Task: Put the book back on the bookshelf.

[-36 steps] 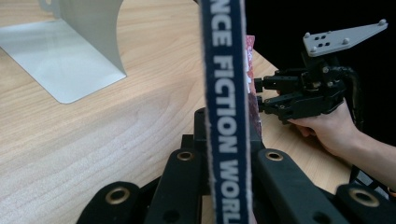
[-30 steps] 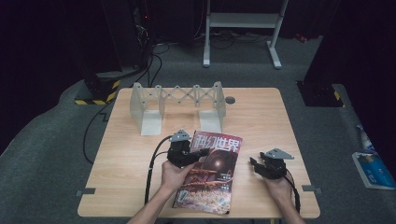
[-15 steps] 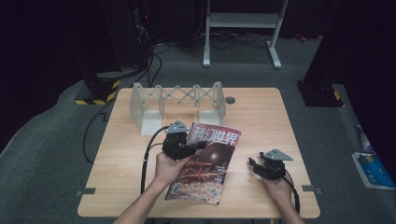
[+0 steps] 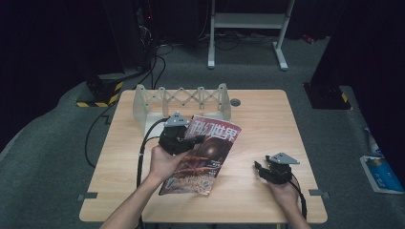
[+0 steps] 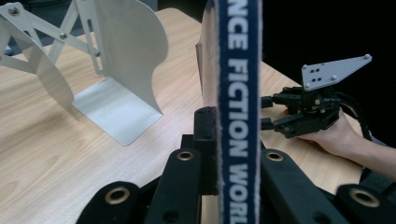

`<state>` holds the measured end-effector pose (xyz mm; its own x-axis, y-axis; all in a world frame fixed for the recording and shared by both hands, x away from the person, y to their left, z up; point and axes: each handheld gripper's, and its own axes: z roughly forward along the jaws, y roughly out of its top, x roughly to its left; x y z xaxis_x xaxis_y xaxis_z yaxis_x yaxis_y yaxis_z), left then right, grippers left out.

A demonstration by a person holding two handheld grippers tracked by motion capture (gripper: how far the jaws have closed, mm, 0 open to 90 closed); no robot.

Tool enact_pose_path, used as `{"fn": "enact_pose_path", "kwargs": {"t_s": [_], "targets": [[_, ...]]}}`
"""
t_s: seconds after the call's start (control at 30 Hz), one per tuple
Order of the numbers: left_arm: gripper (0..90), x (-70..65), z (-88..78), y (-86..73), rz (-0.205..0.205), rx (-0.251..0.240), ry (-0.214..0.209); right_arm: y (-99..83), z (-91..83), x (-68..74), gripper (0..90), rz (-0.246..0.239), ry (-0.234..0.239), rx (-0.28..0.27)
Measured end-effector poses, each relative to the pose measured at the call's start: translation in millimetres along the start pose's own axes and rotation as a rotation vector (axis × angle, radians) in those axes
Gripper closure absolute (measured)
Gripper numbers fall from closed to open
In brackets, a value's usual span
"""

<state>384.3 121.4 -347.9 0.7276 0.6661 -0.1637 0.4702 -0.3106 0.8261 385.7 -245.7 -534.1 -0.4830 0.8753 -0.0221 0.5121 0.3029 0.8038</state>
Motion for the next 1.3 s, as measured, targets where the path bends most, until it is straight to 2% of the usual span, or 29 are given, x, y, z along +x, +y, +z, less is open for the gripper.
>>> {"fn": "enact_pose_path", "kwargs": {"t_s": [0.27, 0.53, 1.0, 1.3], "targets": [[83.7, 8.7, -9.8, 8.6, 0.011, 0.018, 0.039, -0.1, -0.1, 0.0, 42.9, -0.002, -0.001, 0.001], [83.6, 24.3, -18.5, 14.6, -0.002, 0.054, 0.088, 0.1, 0.0, 0.1, 42.6, 0.003, 0.000, 0.001], [83.4, 45.4, -34.8, 25.8, 0.007, 0.119, 0.177, 0.1, 0.1, 0.1, 42.6, 0.003, 0.000, 0.001], [83.4, 61.6, -46.3, 31.0, -0.018, 0.134, 0.220, 0.1, 0.1, 0.1, 42.6, 0.003, 0.000, 0.001]]}}
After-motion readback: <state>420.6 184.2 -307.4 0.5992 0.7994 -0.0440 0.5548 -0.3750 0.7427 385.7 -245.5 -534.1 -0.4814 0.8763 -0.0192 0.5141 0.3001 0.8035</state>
